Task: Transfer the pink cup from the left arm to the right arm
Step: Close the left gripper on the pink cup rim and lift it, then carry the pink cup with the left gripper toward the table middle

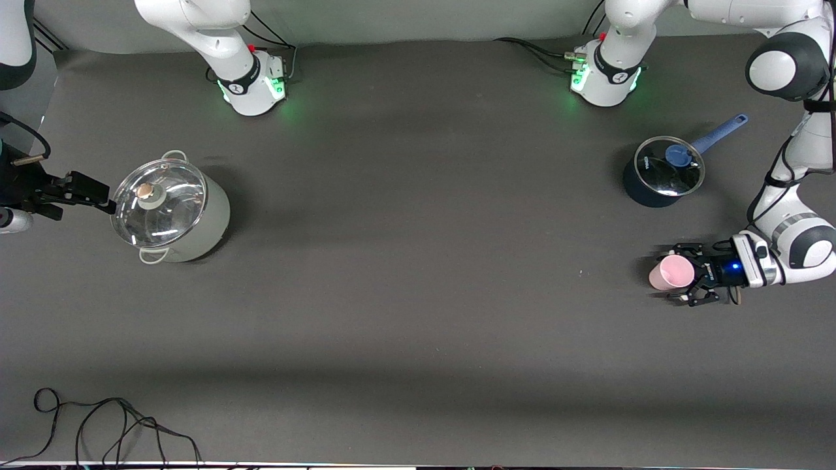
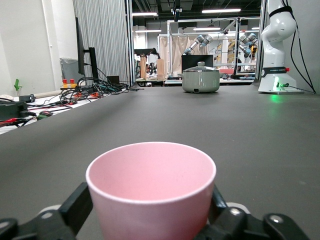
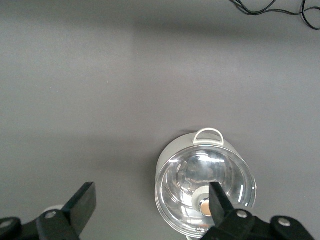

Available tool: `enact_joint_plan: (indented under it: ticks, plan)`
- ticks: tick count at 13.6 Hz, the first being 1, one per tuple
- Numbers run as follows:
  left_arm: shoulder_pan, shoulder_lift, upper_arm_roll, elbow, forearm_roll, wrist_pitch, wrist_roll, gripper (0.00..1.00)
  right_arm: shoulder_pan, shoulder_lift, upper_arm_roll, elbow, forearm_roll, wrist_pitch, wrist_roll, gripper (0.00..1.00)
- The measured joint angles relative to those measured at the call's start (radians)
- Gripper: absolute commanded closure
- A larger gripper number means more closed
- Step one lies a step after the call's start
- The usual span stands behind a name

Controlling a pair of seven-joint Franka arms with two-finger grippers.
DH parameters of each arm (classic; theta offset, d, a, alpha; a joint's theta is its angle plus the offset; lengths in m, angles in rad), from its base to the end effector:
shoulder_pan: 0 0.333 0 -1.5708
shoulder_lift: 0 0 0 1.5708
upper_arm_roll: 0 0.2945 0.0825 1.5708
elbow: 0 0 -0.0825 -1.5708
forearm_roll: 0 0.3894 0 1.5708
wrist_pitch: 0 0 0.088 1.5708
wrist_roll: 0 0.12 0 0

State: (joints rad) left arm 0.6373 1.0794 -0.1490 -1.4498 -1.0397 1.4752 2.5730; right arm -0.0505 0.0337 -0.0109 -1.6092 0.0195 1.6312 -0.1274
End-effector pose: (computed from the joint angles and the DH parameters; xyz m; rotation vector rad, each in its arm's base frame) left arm 0.5710 0.1869 0.0482 1.3287 -1.2659 1.2364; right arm 0.5724 -0.0329 0.5578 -3.1198 -0.1010 0.0154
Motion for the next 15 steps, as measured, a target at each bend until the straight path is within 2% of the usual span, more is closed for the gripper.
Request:
enact_joint_plan:
  ticks: [1, 2, 4, 7, 11, 15]
  plan:
    - [-0.004, 0.002, 0.000, 0.000, -0.002, 0.000, 0.000, 0.59, 0.000, 0.000, 0.000, 0.000, 0.000, 0.000, 0.000, 0.00]
    - [-0.005, 0.004, 0.000, 0.000, -0.003, 0.000, 0.000, 0.71, 0.000, 0.000, 0.000, 0.000, 0.000, 0.000, 0.000, 0.00]
    - [-0.006, 0.006, -0.001, 0.000, -0.008, 0.000, 0.000, 0.87, 0.000, 0.000, 0.000, 0.000, 0.000, 0.000, 0.000, 0.00]
    - [-0.008, 0.006, -0.006, 0.002, -0.009, 0.000, 0.000, 0.90, 0.000, 0.000, 0.000, 0.000, 0.000, 0.000, 0.000, 0.00]
    - [-0.016, 0.007, -0.062, 0.007, -0.025, 0.014, -0.012, 0.90, 0.000, 0.000, 0.000, 0.000, 0.000, 0.000, 0.000, 0.00]
    - [-0.057, 0.007, -0.126, 0.009, -0.085, 0.087, -0.063, 0.90, 0.000, 0.000, 0.000, 0.000, 0.000, 0.000, 0.000, 0.00]
